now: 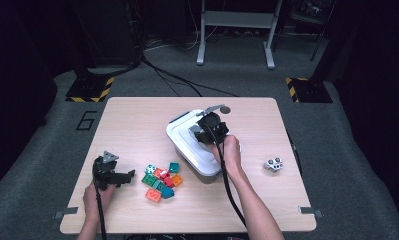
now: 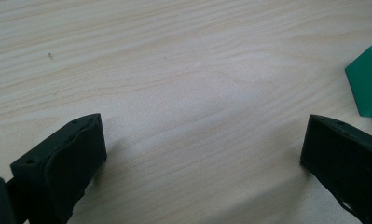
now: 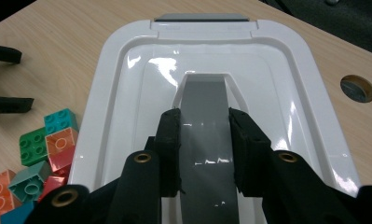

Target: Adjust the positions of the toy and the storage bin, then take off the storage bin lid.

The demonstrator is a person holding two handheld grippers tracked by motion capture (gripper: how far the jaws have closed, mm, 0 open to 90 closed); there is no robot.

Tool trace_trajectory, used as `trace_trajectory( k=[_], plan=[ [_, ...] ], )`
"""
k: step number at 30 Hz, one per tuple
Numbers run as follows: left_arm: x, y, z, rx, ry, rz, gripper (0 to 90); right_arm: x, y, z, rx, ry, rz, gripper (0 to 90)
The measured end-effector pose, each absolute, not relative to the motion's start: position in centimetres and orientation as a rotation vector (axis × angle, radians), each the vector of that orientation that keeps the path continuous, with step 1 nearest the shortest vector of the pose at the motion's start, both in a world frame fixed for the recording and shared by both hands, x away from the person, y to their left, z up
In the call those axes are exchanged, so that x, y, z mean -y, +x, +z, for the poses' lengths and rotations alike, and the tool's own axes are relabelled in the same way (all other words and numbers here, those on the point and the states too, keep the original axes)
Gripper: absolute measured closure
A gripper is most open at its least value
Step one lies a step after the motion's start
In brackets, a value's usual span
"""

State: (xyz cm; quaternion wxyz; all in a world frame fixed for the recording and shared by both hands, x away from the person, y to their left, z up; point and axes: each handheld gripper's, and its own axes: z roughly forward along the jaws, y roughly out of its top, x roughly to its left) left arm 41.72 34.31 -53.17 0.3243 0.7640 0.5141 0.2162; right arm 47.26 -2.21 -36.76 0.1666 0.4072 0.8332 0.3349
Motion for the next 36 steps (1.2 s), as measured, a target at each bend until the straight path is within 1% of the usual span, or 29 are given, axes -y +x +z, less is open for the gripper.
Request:
trace_trajectory(
  k=[9,23,36],
  plan=[
    [-34.3,41.7,-53.2,-1.348,2.005,0.567,0.0,1.8,45.9,-36.8,-2.368,1.143,0.946,67.6],
    [-34.3,41.7,-53.2,-1.349,2.005,0.566,0.0,1.6,45.8,-36.6,-2.356,1.087,0.909,67.5],
    [-34.3,41.7,-53.2,-1.348,2.003,0.567,0.0,2.8,45.6,-33.8,-2.309,1.074,0.928,67.4]
  ],
)
